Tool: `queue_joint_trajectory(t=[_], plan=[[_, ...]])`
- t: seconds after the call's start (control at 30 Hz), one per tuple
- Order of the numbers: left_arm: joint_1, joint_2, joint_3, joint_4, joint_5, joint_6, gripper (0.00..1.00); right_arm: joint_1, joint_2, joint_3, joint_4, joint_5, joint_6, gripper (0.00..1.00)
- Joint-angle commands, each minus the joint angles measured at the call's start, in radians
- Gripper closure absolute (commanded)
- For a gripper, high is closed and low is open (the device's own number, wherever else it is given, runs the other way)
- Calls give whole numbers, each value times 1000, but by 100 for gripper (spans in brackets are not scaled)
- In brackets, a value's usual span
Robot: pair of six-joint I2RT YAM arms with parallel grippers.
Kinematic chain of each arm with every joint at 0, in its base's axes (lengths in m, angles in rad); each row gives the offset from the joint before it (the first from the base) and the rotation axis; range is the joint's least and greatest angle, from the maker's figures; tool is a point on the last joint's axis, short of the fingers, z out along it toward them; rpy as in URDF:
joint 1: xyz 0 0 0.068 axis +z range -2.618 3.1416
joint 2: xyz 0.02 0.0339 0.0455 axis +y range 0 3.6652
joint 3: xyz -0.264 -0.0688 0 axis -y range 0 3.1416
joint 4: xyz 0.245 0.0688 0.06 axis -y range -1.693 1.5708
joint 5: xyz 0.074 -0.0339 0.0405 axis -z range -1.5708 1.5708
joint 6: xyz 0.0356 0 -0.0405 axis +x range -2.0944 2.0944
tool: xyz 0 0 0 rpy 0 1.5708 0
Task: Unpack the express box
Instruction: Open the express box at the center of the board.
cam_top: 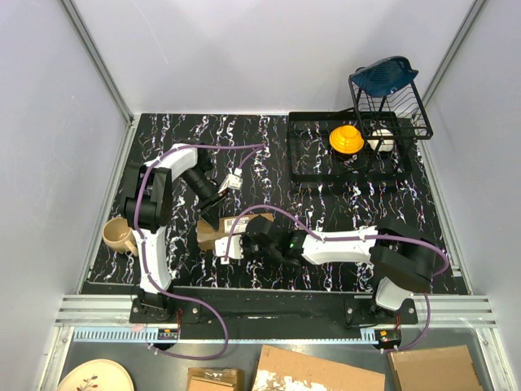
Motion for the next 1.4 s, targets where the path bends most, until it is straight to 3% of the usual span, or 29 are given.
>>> queue_joint_trajectory(t=[0.0,0.63,1.2,1.37], plan=[[-6,52,-26,25,-139,61,57,6,-24,52,69,23,-43,60],[-6,50,-29,24,-141,63,56,6,11,47,54,-3,-43,68],[-6,52,-29,22,-136,68,56,8,60,23,84,22,-29,70],[-6,50,-32,22,-134,71,56,6,71,32,68,31,-37,78]])
